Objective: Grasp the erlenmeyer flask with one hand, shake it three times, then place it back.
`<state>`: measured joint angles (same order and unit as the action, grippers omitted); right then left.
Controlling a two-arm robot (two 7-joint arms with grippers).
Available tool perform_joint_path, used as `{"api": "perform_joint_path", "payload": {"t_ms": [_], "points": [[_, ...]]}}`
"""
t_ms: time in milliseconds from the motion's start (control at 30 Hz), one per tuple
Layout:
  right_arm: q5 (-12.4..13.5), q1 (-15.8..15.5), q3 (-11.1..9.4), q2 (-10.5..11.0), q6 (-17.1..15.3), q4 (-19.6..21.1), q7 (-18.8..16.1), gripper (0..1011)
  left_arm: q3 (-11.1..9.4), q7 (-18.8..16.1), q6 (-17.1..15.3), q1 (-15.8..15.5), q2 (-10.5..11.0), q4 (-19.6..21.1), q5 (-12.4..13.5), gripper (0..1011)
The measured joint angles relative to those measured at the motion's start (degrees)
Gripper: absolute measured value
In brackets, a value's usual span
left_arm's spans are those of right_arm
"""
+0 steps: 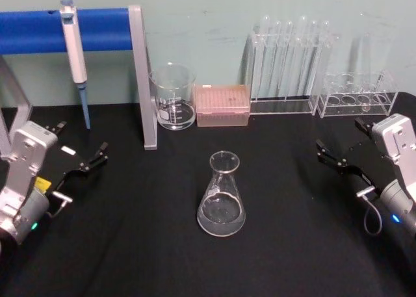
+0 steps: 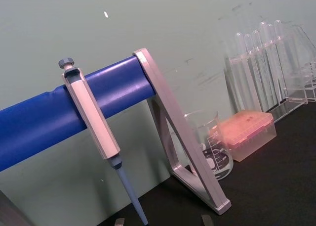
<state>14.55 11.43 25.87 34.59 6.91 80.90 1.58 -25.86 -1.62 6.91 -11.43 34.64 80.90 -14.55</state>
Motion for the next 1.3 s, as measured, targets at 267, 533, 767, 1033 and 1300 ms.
{"api": "perform_joint_path", "payload": {"t_ms": [267, 533, 767, 1033, 1300], "points": [[0.00, 0.00, 0.00, 0.04, 0.00, 0.00, 0.04, 1000, 0.00, 0.00, 0.00, 0.00, 0.00, 0.00, 0.00, 1001], [-0.01, 0.00, 0.00, 0.05, 0.00, 0.00, 0.04, 1000, 0.00, 0.00, 0.00, 0.00, 0.00, 0.00, 0.00, 1001], [0.00, 0.00, 0.00, 0.05, 0.00, 0.00, 0.04, 1000, 0.00, 0.00, 0.00, 0.00, 0.00, 0.00, 0.00, 1001], [0.45, -0.53, -1.54, 0.21, 0.54, 0.50, -1.59, 1000, 0.00, 0.00, 0.00, 0.00, 0.00, 0.00, 0.00, 1001], [5.13, -2.81, -4.10, 1.02, 2.14, 3.57, -6.85, 1000, 0.00, 0.00, 0.00, 0.00, 0.00, 0.00, 0.00, 1001]]}}
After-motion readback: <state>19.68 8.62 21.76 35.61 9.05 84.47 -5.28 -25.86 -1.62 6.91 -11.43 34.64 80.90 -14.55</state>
